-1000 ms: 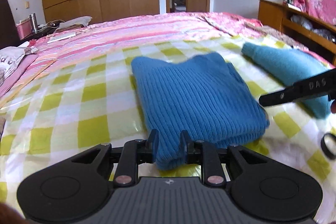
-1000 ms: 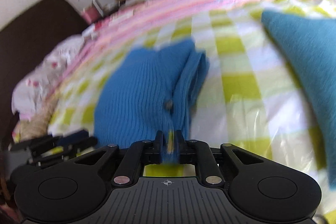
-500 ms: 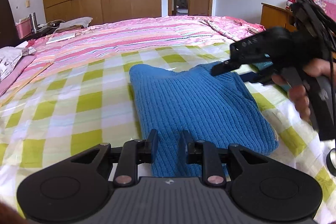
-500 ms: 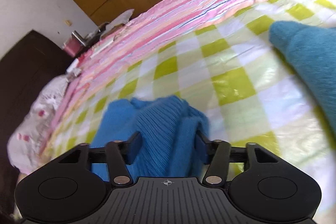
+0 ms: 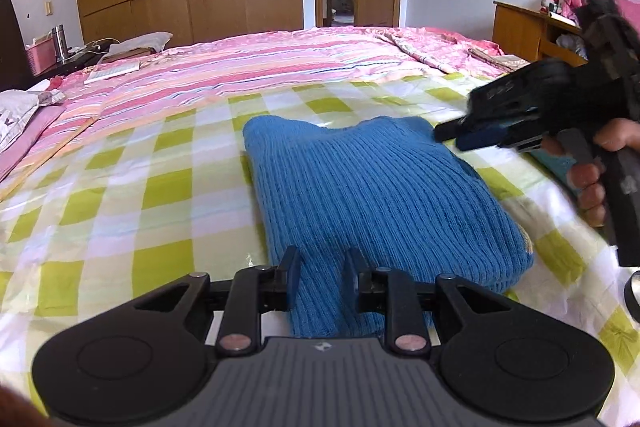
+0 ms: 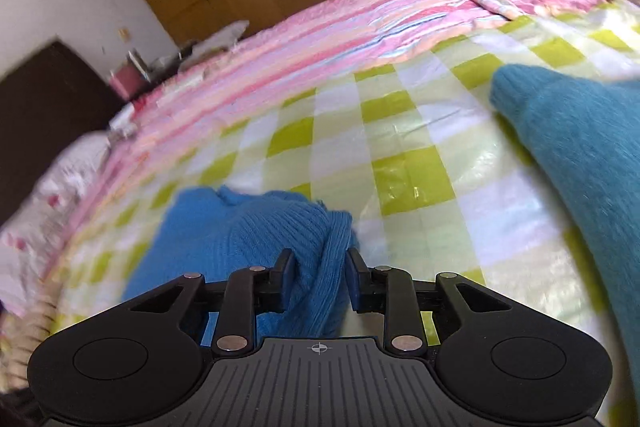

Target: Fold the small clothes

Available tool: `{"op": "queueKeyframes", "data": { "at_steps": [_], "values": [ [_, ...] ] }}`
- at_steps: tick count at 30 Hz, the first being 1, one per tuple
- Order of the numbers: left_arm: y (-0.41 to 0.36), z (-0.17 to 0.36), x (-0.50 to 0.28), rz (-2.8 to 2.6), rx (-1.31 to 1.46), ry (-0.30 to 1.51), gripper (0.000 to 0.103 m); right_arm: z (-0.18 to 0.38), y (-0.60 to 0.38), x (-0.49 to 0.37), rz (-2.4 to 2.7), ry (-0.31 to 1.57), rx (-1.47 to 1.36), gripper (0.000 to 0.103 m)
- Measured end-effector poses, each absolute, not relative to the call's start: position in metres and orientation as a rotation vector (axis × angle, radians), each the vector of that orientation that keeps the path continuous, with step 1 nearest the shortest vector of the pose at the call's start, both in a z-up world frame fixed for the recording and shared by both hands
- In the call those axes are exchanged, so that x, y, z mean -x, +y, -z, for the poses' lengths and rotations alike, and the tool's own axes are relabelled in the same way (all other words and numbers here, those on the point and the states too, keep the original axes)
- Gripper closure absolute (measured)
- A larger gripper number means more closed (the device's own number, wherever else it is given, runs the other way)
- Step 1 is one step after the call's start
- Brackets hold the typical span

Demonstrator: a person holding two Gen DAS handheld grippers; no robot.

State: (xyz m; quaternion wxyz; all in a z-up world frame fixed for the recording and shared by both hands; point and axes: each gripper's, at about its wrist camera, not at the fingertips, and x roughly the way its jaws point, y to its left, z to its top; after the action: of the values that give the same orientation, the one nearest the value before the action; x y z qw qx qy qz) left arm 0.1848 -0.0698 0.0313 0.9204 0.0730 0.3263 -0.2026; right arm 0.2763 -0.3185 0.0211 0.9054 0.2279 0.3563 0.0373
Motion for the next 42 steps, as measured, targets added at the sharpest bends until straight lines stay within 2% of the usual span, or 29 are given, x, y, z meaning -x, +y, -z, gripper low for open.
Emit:
{"op": "queueKeyframes", "data": {
  "at_steps": [3,8,12,13,17,19,22,23,25,27,31,35,36,37,39,41,42],
  "values": [
    [-0.064,-0.034,-0.186,0.406,-0.124,0.672,0.073,-0.035,-0.327,-0.263,-0.08,0.662,-0.513,0.073],
    [-0.062,-0.036,-0.187,0.396,-0.116,0.674,0.073,-0.03,-0.331,-0.286,-0.083,0.721,-0.593,0.072],
    [-0.061,-0.037,-0.189,0.386,-0.116,0.654,0.073,-0.032,-0.326,-0.285,-0.091,0.696,-0.6,0.072],
    [-0.06,-0.036,-0.191,0.379,-0.107,0.653,0.073,-0.033,-0.322,-0.284,-0.095,0.705,-0.577,0.068],
    [-0.053,-0.034,-0.195,0.348,-0.083,0.655,0.072,-0.028,-0.303,-0.281,-0.146,0.804,-0.524,0.065],
    [-0.052,-0.032,-0.195,0.34,-0.086,0.657,0.068,-0.024,-0.296,-0.278,-0.156,0.82,-0.51,0.058],
    [-0.053,-0.029,-0.195,0.336,-0.101,0.665,0.067,-0.022,-0.291,-0.273,-0.177,0.844,-0.507,0.056],
    [-0.054,-0.029,-0.195,0.339,-0.104,0.666,0.067,-0.023,-0.289,-0.271,-0.185,0.84,-0.493,0.058],
    [-0.055,-0.03,-0.195,0.34,-0.108,0.66,0.067,-0.028,-0.286,-0.269,-0.202,0.835,-0.451,0.084],
    [-0.054,-0.033,-0.194,0.344,-0.091,0.649,0.067,-0.032,-0.291,-0.267,-0.214,0.822,-0.472,0.09],
    [-0.052,-0.034,-0.194,0.356,-0.065,0.641,0.062,-0.046,-0.309,-0.245,-0.233,0.735,-0.522,0.094],
    [-0.06,-0.017,-0.203,0.368,-0.089,0.718,0.057,-0.021,-0.316,-0.245,-0.128,0.787,-0.49,0.096],
    [-0.061,-0.015,-0.203,0.365,-0.091,0.723,0.057,-0.014,-0.316,-0.246,-0.118,0.805,-0.491,0.095],
    [-0.061,-0.015,-0.203,0.365,-0.092,0.72,0.057,-0.012,-0.316,-0.245,-0.114,0.802,-0.497,0.087],
    [-0.059,-0.018,-0.203,0.369,-0.08,0.714,0.057,-0.018,-0.316,-0.241,-0.118,0.782,-0.489,0.082],
    [-0.057,-0.02,-0.205,0.38,-0.06,0.712,0.057,-0.024,-0.316,-0.237,-0.134,0.773,-0.485,0.07],
    [-0.056,-0.021,-0.206,0.387,-0.052,0.715,0.057,-0.026,-0.315,-0.235,-0.145,0.773,-0.493,0.06]
  ]
}}
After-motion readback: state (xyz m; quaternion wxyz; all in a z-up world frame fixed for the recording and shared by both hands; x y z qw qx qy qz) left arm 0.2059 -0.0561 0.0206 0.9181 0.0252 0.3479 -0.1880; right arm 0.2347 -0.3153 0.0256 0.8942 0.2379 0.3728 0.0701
